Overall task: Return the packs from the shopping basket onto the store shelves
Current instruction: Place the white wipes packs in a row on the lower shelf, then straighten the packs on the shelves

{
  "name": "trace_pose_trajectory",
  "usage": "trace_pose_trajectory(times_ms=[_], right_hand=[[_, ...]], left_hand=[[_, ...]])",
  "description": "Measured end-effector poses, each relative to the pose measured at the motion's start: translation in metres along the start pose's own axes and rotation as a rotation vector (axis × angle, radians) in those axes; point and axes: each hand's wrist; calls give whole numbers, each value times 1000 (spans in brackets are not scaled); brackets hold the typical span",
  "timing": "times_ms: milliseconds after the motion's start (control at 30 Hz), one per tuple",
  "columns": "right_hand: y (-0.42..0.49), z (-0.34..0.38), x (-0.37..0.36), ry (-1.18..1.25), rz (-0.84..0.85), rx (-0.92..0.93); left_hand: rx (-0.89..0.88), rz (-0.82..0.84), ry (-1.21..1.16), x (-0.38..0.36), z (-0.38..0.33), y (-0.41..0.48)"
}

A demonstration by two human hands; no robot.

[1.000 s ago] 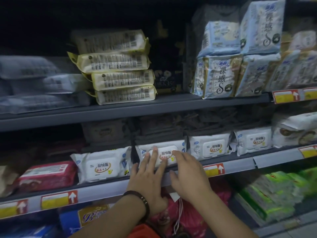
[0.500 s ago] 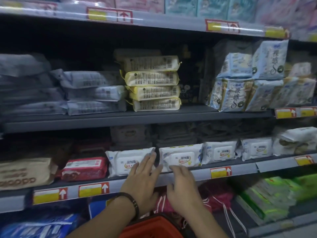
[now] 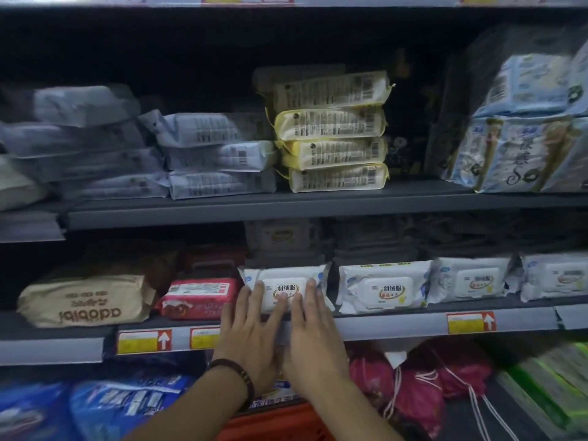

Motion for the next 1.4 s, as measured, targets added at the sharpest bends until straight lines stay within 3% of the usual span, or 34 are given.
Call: trace_pose_trajectory(times_ms=[200, 600, 733, 900, 1133, 1300, 1400], right_hand=[[7, -33, -1, -67, 57, 69], [-13, -8, 11, 27, 91, -3], [-34, 21, 6, 139, 89, -71], [-40, 69, -12, 483, 68, -102], [4, 109, -22, 629, -44, -246], [30, 123, -35, 865, 70, -504], [36, 120, -44, 1006, 91, -546]], left_hand=[[25, 65, 127, -2, -15, 10], [-45, 51, 38, 16, 10, -10], [115, -97, -168, 19, 51, -42], [431, -147, -565, -13, 107, -60], [515, -164, -1152, -27, 128, -45], [572, -148, -1405, -25, 140, -39], [550, -92, -1500, -23, 145, -39]])
Point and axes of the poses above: each hand's wrist, its own y-axis towards the middle knuckle, its own x-axis out of the back of the hand, z = x × y, and after that the axes turned 8 degrees about y, right-handed
